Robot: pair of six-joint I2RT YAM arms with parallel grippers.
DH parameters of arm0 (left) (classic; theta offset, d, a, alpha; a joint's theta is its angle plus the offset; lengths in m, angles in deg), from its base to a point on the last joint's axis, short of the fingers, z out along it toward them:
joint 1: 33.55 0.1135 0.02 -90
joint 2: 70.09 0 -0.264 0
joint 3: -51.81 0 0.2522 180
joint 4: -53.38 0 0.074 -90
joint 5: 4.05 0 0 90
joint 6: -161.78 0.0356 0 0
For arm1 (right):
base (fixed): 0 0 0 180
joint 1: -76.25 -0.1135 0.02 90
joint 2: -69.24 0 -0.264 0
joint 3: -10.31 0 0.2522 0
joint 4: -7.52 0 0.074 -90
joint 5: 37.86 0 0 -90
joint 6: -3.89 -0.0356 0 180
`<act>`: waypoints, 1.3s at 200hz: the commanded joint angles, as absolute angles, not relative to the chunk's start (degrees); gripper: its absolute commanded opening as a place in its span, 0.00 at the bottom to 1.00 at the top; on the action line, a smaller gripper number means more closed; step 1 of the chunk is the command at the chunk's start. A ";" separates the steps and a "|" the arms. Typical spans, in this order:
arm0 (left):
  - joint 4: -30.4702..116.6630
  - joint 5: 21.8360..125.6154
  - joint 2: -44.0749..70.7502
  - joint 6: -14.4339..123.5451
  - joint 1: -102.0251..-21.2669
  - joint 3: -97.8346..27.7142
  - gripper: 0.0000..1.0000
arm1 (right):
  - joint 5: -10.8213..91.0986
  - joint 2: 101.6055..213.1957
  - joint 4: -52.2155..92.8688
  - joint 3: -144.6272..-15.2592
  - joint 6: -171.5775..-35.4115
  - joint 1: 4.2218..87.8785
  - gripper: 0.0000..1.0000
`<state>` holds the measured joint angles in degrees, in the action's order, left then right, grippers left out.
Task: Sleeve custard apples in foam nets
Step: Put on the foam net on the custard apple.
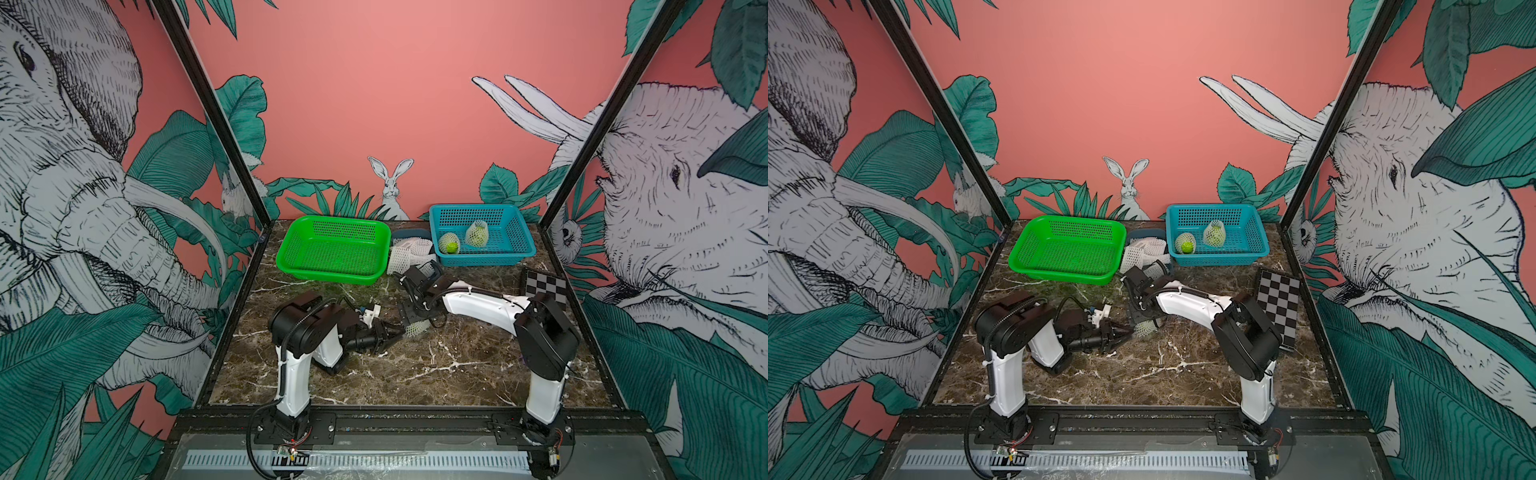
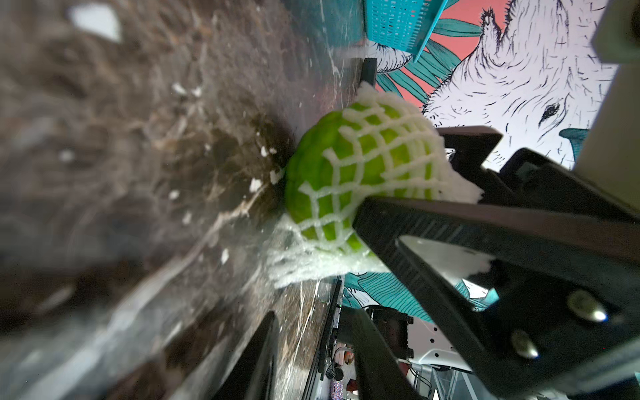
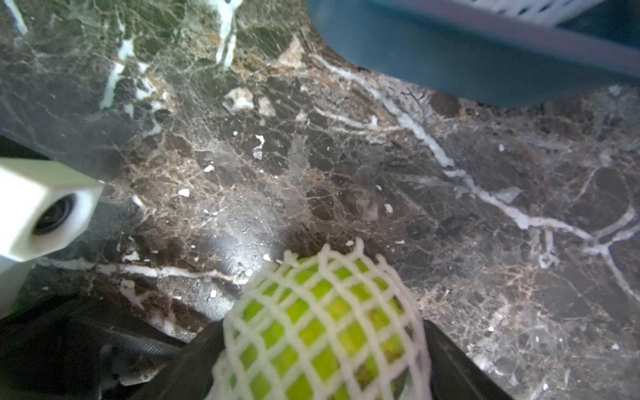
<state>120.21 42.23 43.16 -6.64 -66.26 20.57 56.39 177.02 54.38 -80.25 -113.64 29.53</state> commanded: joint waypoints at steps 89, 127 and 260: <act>115.00 43.23 38.71 -5.30 -66.29 21.52 0.38 | 57.23 175.50 59.42 -84.58 -109.97 30.57 0.99; 115.11 43.15 38.98 -5.39 -66.32 21.44 0.38 | 57.20 175.00 57.77 -83.33 -112.59 31.33 0.97; 116.33 42.98 39.94 -5.92 -66.32 21.19 0.38 | 57.61 183.05 59.07 -87.23 -109.66 31.95 0.89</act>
